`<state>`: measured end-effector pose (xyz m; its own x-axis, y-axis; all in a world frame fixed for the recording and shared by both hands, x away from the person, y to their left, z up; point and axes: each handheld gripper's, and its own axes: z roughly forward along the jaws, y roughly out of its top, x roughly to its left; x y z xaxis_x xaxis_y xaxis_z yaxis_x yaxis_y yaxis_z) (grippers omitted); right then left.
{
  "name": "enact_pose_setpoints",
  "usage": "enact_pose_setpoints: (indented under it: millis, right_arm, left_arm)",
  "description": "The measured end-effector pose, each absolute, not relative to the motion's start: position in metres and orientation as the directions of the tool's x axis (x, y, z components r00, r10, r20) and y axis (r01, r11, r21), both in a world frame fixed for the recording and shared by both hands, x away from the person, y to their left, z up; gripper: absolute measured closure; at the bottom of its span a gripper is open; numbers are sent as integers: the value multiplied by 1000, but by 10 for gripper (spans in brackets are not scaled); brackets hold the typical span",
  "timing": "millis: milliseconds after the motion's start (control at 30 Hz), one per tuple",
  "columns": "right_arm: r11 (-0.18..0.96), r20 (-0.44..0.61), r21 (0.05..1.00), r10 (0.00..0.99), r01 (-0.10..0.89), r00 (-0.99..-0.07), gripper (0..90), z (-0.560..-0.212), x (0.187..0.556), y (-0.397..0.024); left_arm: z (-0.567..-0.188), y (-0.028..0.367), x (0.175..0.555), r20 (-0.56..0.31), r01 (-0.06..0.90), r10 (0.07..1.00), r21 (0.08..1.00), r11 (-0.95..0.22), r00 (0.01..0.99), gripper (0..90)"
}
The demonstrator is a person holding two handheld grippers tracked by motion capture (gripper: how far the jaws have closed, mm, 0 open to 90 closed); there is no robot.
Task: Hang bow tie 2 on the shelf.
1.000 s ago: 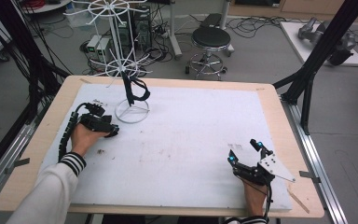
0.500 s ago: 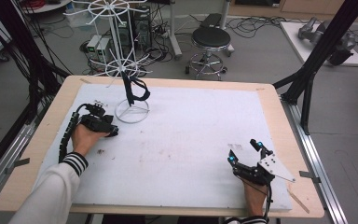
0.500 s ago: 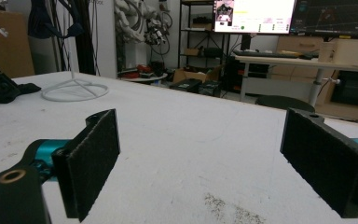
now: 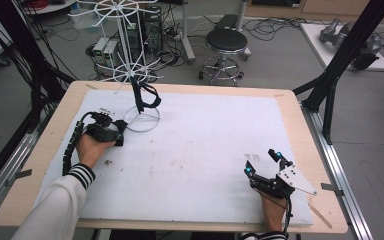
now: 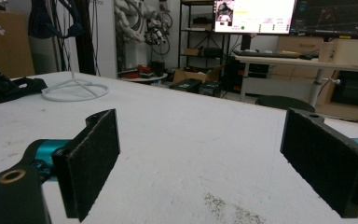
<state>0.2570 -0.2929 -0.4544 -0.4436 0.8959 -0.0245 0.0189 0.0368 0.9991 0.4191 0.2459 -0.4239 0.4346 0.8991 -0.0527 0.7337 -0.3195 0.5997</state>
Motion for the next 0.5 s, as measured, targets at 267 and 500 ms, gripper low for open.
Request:
enact_pose_setpoints:
  millis: [267,500]
  right_arm:
    - [35,-22,999,896,21,-443,112,-454,257,-293]
    - [36,-24,999,896,20,-443,112,-454,257,-293]
  left_arm:
    - [-423,249,418,-55,731,901,607,-312,431,787]
    - [-424,263,409,-47,693,895,651,-309,443,798]
